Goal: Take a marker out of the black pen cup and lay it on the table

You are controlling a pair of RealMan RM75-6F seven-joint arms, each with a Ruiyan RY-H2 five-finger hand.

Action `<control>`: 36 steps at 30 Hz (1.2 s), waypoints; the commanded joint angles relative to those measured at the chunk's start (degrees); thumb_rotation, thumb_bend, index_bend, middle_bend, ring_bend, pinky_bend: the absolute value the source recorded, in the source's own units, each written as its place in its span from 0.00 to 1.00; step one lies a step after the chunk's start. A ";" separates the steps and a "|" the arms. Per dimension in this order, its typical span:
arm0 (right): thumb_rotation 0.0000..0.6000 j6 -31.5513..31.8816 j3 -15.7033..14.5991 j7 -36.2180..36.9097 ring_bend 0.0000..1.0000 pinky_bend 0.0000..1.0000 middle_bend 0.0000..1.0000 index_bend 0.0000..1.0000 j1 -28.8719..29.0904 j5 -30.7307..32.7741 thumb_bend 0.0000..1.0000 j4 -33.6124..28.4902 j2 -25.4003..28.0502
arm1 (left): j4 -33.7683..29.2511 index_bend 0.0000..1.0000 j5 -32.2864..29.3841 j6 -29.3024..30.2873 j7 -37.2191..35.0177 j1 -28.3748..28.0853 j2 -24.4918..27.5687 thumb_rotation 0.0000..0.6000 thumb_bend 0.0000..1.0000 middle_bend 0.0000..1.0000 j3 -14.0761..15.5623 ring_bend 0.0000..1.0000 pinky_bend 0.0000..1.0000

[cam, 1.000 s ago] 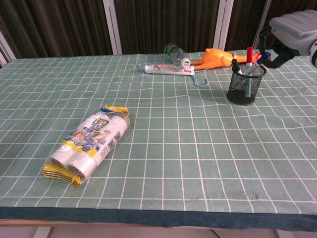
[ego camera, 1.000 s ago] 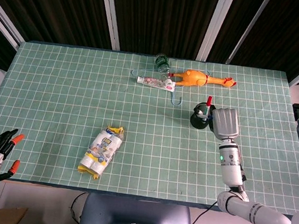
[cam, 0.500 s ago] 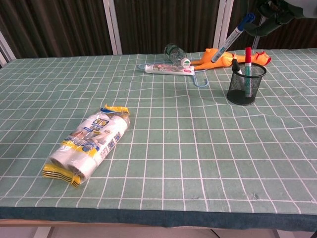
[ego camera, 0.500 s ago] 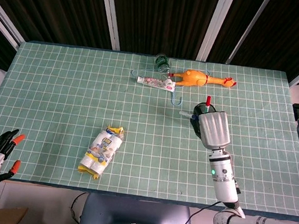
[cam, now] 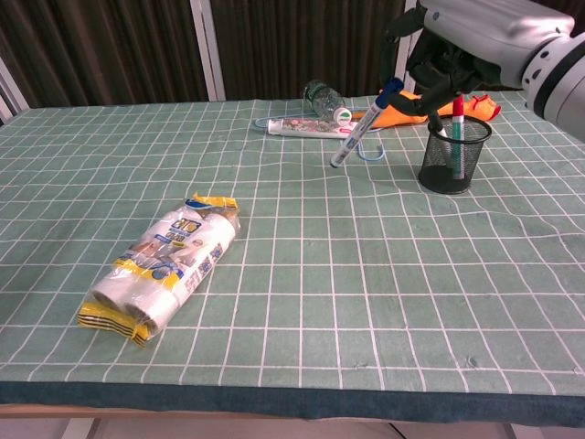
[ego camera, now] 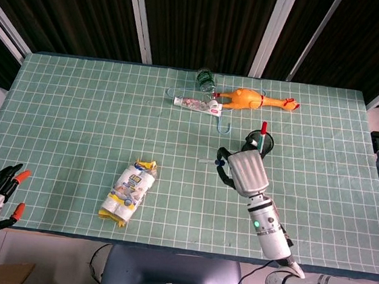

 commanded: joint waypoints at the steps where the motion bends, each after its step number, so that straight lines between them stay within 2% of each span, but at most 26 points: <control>1: 1.00 -4.53 -1.51 17.13 1.00 1.00 1.00 0.87 0.11 -4.49 1.00 6.42 -2.16 | 0.02 0.13 -0.10 -0.03 -0.05 -0.02 0.00 1.00 0.45 0.01 -0.06 0.01 0.29; 6: 1.00 -4.73 -3.64 29.82 1.00 1.00 1.00 0.87 -1.20 -8.58 1.00 10.98 -2.68 | 0.00 0.13 -0.08 0.18 -0.15 0.06 0.02 1.00 0.45 0.01 -0.10 0.01 0.29; 11: 1.00 -7.38 -6.29 39.72 1.00 1.00 1.00 0.87 -2.78 -9.15 1.00 15.01 -2.21 | -0.01 0.13 0.10 0.14 0.37 0.06 -0.10 1.00 0.45 0.01 0.00 0.01 0.29; 18: 1.00 -10.98 -8.47 41.05 1.00 1.00 1.00 0.87 -3.75 -8.60 1.00 17.28 -0.56 | -0.11 0.13 -0.20 -0.06 0.59 0.01 -0.13 1.00 0.45 0.01 -0.12 0.01 0.29; 24: 1.00 -13.36 -9.78 35.99 1.00 1.00 1.00 0.77 -4.67 -6.87 1.00 14.45 2.80 | -0.13 0.13 -0.02 0.16 0.27 0.09 -0.04 1.00 0.45 0.01 -0.06 0.01 0.29; 28: 1.00 -13.31 -10.38 27.62 1.00 1.00 1.00 0.67 -5.52 -4.88 0.97 11.24 5.62 | -0.12 0.13 0.02 0.16 0.25 0.10 -0.03 1.00 0.45 0.01 -0.04 0.01 0.29; 30: 1.00 -12.63 -10.64 20.39 1.00 1.00 1.00 0.62 -6.20 -2.63 0.87 8.82 7.22 | -0.14 0.13 0.01 0.14 0.20 0.08 -0.01 1.00 0.45 0.01 -0.05 0.01 0.29; 35: 1.00 -7.67 -10.56 0.45 1.00 1.00 1.00 0.48 -7.93 4.64 0.49 2.06 9.58 | -0.19 0.13 0.07 0.11 0.33 0.07 0.00 1.00 0.45 0.01 -0.02 0.01 0.29; 36: 1.00 -6.75 -10.51 -2.35 1.00 1.00 1.00 0.46 -8.13 5.74 0.44 1.03 9.80 | -0.19 0.13 0.07 0.10 0.37 0.07 -0.01 1.00 0.45 0.01 -0.03 0.01 0.29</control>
